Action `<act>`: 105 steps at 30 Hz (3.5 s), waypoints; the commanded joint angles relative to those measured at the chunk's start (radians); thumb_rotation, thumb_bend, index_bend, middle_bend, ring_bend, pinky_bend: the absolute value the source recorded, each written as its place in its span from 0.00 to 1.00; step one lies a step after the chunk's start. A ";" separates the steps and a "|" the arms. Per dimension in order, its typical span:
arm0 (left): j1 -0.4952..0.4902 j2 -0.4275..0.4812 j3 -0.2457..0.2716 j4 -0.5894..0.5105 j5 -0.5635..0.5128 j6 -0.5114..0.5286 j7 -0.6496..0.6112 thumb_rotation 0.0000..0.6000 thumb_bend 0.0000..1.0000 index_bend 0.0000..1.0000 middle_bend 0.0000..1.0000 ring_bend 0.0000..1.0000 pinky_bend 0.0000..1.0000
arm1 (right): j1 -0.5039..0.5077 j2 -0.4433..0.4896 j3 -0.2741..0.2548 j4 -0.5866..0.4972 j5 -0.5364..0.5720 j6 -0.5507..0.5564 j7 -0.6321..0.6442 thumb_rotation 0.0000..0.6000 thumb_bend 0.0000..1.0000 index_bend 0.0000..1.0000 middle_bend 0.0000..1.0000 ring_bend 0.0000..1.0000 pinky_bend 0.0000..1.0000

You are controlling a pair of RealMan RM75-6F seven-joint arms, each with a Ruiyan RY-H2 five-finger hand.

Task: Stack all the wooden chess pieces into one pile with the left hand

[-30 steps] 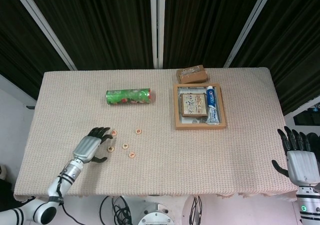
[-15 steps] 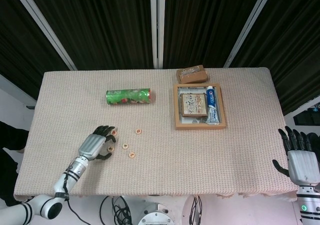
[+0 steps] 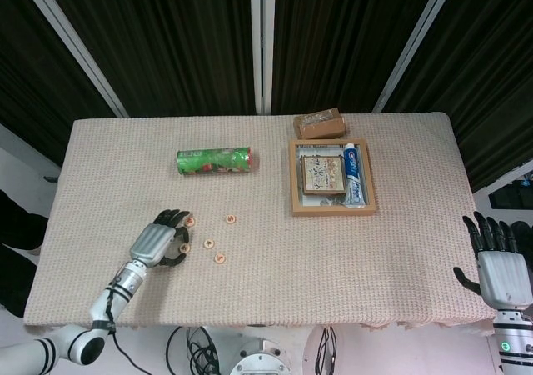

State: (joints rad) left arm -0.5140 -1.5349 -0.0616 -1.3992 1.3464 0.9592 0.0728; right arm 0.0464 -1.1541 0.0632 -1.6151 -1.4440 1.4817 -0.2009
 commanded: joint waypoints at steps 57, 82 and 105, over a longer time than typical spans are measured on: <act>-0.175 -0.030 -0.099 0.141 -0.167 -0.166 -0.052 1.00 0.28 0.44 0.07 0.00 0.03 | 0.005 0.013 0.004 -0.014 0.033 -0.027 -0.008 1.00 0.15 0.00 0.00 0.00 0.00; -0.130 0.081 0.000 -0.166 0.009 -0.009 0.087 1.00 0.27 0.35 0.07 0.00 0.02 | 0.006 0.008 -0.001 -0.015 0.028 -0.026 -0.011 1.00 0.15 0.00 0.00 0.00 0.00; -0.155 -0.035 0.025 0.034 0.050 -0.051 -0.001 1.00 0.27 0.39 0.07 0.00 0.01 | -0.001 0.020 0.002 -0.015 0.030 -0.018 0.002 1.00 0.15 0.00 0.00 0.00 0.00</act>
State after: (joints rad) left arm -0.6648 -1.5634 -0.0381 -1.3731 1.3914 0.9130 0.0789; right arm 0.0458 -1.1336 0.0650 -1.6298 -1.4135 1.4635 -0.1988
